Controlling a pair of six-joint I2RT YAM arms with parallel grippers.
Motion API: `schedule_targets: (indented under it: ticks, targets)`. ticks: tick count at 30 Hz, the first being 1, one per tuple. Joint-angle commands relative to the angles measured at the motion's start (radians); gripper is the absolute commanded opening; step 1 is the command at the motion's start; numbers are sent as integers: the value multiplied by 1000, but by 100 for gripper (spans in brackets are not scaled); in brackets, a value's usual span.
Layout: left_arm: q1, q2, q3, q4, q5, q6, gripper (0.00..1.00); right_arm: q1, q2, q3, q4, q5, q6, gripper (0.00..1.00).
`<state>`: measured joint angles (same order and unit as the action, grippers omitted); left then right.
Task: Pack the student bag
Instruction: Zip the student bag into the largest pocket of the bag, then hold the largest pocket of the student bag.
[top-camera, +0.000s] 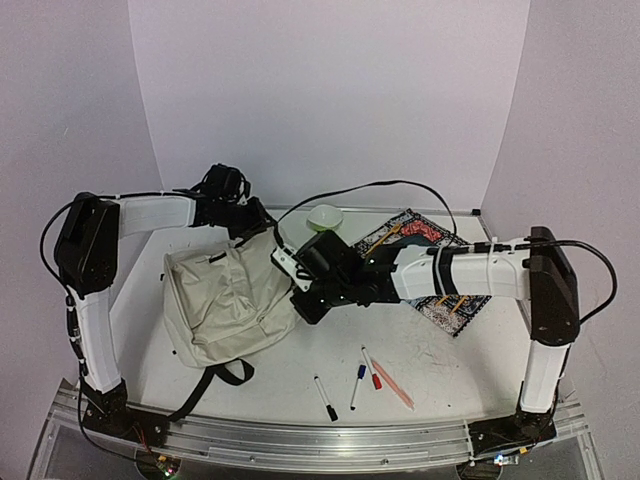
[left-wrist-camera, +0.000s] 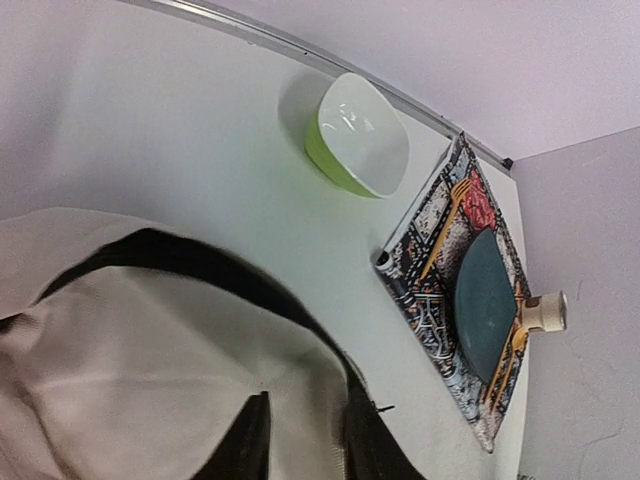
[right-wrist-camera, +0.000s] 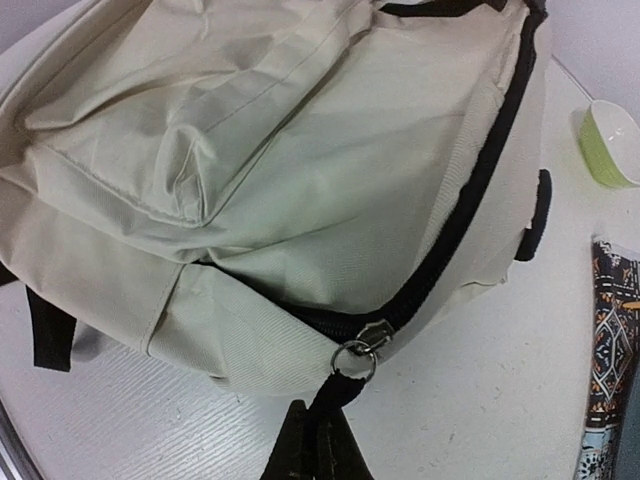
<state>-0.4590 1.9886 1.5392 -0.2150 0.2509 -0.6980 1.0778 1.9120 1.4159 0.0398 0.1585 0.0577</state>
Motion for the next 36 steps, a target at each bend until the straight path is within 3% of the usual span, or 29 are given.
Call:
schedule_targets:
  ticks: [1, 10, 23, 26, 32, 36]
  targets:
    - [10, -164, -163, 135, -45, -30, 37, 38, 51, 66, -77, 12, -28, 0]
    - [-71, -256, -321, 183, 71, -67, 52, 35, 64, 71, -66, 20, -32, 0]
    - [-197, -248, -379, 185, 114, -76, 53, 23, 37, 38, -49, 12, -21, 0]
    - [-216, -237, -371, 185, 131, -73, 44, 21, 34, 35, -48, 12, -19, 0]
    - [-225, -214, -345, 195, 141, -76, 3, 21, 8, 25, -48, -1, -14, 0]
    - [-225, -226, -291, 210, 96, -91, 0, 21, -31, 19, -64, -68, 13, 0]
